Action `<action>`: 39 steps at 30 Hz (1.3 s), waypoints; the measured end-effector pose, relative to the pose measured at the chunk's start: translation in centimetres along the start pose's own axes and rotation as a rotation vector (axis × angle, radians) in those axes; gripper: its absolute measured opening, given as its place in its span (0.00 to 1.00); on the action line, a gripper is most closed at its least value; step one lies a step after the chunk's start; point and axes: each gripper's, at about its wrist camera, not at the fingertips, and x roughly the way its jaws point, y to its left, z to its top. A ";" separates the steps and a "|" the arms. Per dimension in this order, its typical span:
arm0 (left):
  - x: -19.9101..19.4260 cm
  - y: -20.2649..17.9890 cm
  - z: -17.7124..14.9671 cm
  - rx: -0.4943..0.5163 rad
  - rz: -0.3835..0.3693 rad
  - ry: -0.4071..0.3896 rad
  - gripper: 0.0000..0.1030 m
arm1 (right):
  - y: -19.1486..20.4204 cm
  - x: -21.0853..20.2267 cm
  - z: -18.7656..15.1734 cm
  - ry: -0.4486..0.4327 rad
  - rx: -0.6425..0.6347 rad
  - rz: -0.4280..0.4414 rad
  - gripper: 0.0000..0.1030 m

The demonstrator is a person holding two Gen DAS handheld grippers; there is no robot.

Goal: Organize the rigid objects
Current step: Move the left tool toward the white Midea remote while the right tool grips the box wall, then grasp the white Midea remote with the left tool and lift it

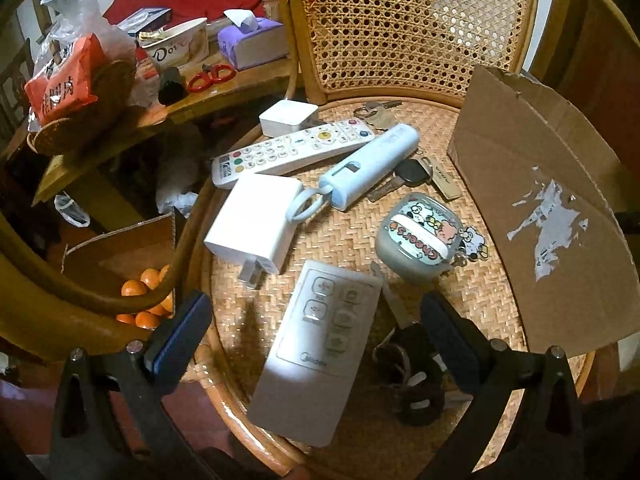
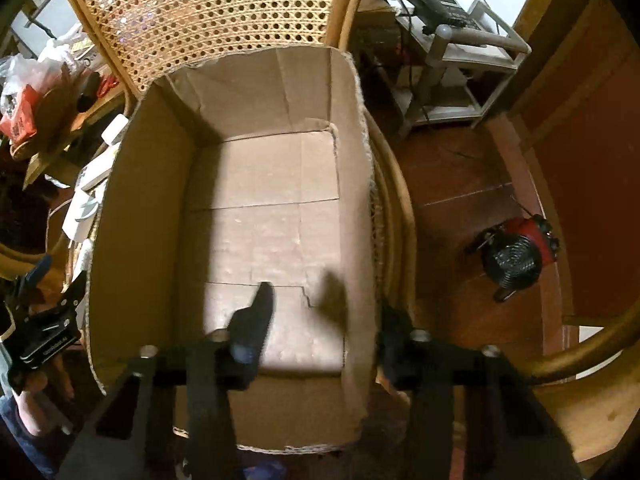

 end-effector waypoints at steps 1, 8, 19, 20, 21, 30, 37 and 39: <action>0.1 -0.1 -0.1 0.001 0.001 0.003 0.96 | 0.1 0.1 -0.1 0.001 -0.004 -0.003 0.45; 1.9 -0.6 -0.9 0.012 0.018 0.083 0.55 | -0.1 0.2 0.1 -0.004 -0.013 -0.005 0.39; 1.7 -0.9 -0.9 -0.007 0.012 0.085 0.46 | -0.3 1.4 0.2 0.018 -0.053 -0.036 0.06; 1.6 -0.9 -0.9 -0.017 0.017 0.081 0.46 | -0.4 1.4 0.3 0.018 -0.054 -0.026 0.05; 1.5 -0.9 -0.9 -0.027 0.022 0.078 0.46 | -0.3 1.4 0.3 0.018 -0.056 -0.021 0.05; -0.1 -1.3 -0.4 -0.066 0.024 0.039 0.45 | 0.0 1.3 0.0 0.006 -0.081 -0.015 0.05; -1.1 -1.2 0.3 -0.064 0.022 0.016 0.45 | 0.3 1.2 0.0 -0.002 -0.096 -0.002 0.05; -1.6 -1.4 0.6 -0.077 0.037 0.004 0.45 | 0.3 1.2 0.1 -0.002 -0.103 -0.002 0.05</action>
